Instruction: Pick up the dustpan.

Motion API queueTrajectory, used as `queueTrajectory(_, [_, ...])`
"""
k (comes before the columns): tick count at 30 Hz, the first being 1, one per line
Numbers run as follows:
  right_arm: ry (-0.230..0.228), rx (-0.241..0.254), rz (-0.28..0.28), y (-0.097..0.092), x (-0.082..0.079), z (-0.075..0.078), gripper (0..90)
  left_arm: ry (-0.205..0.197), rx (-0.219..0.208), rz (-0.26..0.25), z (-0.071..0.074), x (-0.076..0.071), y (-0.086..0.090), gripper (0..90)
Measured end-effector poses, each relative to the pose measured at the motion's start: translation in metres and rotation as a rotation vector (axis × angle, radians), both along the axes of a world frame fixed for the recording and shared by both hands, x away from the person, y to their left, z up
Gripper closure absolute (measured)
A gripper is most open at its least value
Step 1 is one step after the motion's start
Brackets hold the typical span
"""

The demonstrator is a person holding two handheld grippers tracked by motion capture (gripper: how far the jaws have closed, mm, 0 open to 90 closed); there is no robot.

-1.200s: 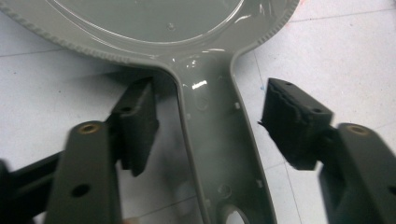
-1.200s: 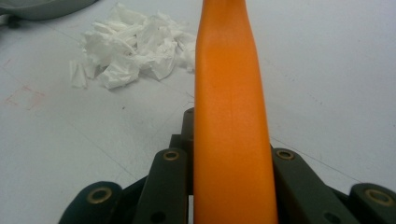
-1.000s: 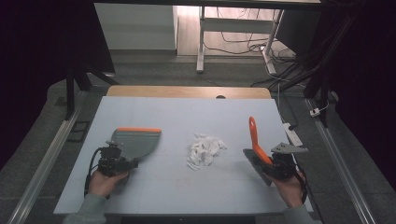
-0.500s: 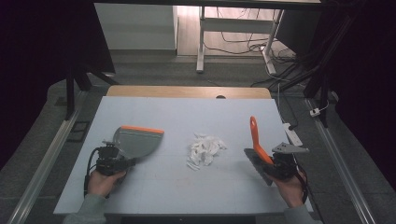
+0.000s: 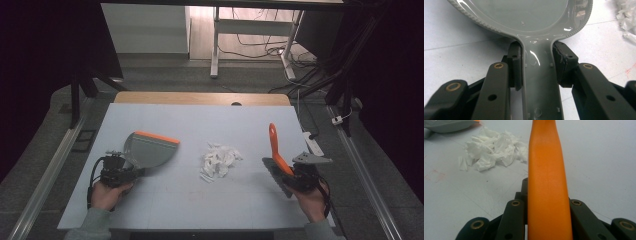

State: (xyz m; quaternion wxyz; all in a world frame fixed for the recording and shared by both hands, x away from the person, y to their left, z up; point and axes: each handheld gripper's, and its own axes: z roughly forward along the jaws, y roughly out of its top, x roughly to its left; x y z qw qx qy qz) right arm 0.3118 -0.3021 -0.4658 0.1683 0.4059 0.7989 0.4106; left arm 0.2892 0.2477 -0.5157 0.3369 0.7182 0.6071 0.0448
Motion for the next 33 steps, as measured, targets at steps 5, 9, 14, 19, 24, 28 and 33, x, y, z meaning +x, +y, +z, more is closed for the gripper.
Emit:
queueTrajectory(5, [0.0, -0.004, -0.002, 0.0, 0.001, -0.001, 76.4, -0.042, -0.007, -0.029, 0.003, -0.002, 0.005, 61.9])
queueTrajectory(9, [0.0, -0.007, -0.001, 0.002, 0.0, 0.0, 76.4, -0.076, -0.013, -0.069, 0.006, -0.002, 0.01, 61.9])
queueTrajectory(14, [-0.001, -0.005, -0.004, 0.004, 0.003, 0.0, 76.4, -0.116, -0.029, -0.136, 0.009, 0.003, 0.016, 61.9])
queueTrajectory(19, [-0.007, -0.011, -0.01, 0.009, 0.007, 0.002, 76.4, -0.157, -0.024, -0.224, 0.014, 0.007, 0.016, 61.9])
queueTrajectory(24, [-0.009, -0.01, -0.018, 0.01, 0.007, 0.002, 76.4, -0.175, -0.031, -0.29, 0.017, 0.003, 0.011, 61.9])
queueTrajectory(28, [-0.011, -0.005, -0.017, 0.009, 0.007, 0.003, 76.4, -0.192, -0.042, -0.333, 0.022, -0.003, 0.007, 61.9])
queueTrajectory(33, [-0.013, -0.002, -0.013, 0.009, 0.007, 0.003, 76.4, -0.211, -0.047, -0.376, 0.027, -0.008, 0.003, 61.9])
